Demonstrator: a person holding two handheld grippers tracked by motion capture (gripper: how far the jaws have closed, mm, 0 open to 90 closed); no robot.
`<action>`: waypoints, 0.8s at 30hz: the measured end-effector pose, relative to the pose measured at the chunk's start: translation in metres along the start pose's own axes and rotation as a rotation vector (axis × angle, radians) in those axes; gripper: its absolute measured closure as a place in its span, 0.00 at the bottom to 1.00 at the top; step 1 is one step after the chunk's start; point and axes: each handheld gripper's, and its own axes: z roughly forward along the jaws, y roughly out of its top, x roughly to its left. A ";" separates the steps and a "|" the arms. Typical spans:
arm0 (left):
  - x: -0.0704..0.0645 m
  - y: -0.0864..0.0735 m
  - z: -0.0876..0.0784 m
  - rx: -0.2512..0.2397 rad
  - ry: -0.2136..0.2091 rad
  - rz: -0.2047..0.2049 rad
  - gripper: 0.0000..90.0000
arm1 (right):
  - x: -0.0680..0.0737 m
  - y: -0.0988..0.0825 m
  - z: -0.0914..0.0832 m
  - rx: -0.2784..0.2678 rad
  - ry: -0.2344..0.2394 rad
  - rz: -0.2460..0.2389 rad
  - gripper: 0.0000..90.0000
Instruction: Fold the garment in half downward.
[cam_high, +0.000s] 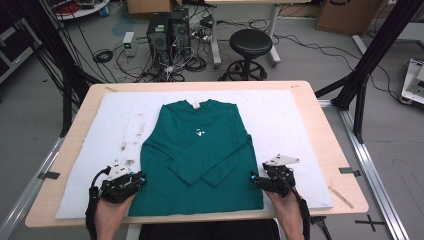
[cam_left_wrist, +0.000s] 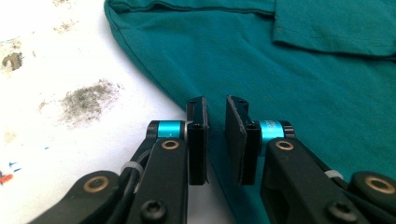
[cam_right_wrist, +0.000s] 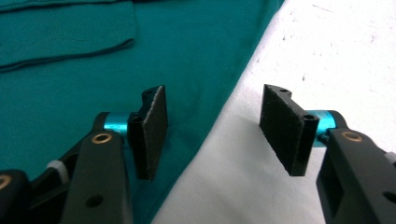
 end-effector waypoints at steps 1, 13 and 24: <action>0.000 0.000 0.000 0.002 0.003 0.004 0.87 | 0.001 0.001 0.000 0.004 0.005 0.000 0.50; 0.001 0.000 0.000 -0.004 -0.022 0.013 0.94 | 0.001 0.006 0.005 -0.005 0.060 -0.024 0.82; 0.003 -0.002 -0.003 -0.002 -0.069 0.006 0.96 | -0.002 0.005 0.003 -0.004 0.122 -0.060 0.97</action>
